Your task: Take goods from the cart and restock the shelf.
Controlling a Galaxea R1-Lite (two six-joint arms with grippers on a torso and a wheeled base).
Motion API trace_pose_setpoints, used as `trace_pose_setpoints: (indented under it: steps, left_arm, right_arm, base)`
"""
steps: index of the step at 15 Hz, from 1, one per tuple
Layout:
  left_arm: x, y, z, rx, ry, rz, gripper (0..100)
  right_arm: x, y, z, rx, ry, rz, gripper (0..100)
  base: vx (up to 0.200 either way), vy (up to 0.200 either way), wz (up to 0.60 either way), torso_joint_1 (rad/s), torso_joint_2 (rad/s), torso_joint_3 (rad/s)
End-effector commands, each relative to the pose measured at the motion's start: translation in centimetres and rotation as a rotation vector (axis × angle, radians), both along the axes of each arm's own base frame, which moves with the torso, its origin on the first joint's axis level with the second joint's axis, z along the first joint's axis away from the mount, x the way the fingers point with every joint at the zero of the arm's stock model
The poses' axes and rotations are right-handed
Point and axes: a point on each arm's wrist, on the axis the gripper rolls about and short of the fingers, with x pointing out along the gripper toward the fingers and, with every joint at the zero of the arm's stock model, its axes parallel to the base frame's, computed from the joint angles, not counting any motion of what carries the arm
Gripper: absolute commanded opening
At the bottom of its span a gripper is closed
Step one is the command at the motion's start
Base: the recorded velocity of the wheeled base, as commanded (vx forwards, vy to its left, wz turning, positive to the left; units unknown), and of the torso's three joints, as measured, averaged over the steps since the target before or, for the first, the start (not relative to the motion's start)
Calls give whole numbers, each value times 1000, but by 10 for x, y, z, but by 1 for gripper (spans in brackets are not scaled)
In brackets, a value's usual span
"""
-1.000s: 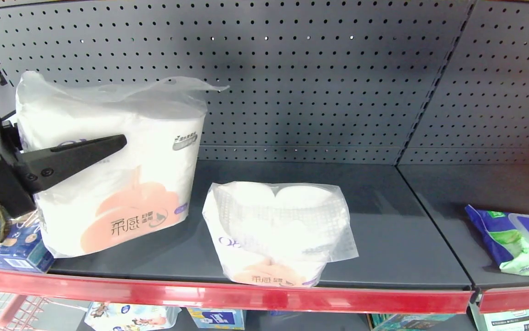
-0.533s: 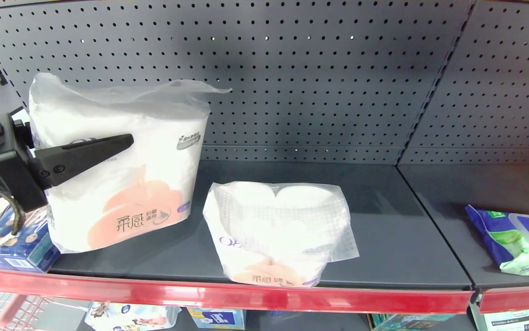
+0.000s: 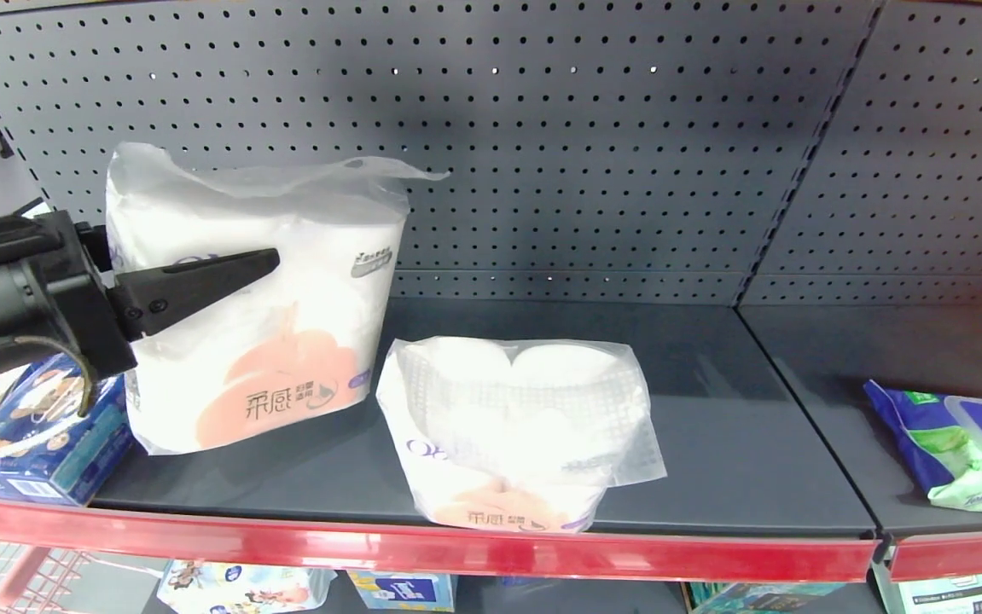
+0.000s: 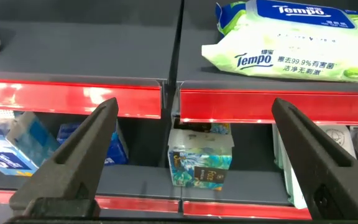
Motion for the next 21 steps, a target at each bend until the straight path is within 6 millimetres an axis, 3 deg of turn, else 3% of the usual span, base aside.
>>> trace_pose_setpoints:
  steps: [1, 7, 10, 14, 21]
  left_arm:
    - [17, -9, -11, 8, 35, -25, 0]
    - [54, -31, -11, 0, -7, -79, 0]
    - [80, -44, 3, -10, -46, -211, 0]
    - [116, -56, 5, -8, -74, -320, 0]
    - [181, -110, -50, -4, -48, -573, 0]
  right_arm:
    - [0, 0, 0, 0, 0, 2, 100]
    - [0, 0, 0, 0, 0, 2, 100]
    - [0, 0, 0, 0, 0, 2, 100]
    - [0, 0, 0, 0, 0, 0, 100]
    - [0, 0, 0, 0, 0, 2, 100]
  base:
    - [0, 0, 0, 0, 0, 0]
    - [0, 0, 0, 0, 0, 0]
    - [0, 0, 0, 0, 0, 0]
    - [0, 0, 0, 0, 0, 0]
    - [0, 0, 0, 0, 0, 0]
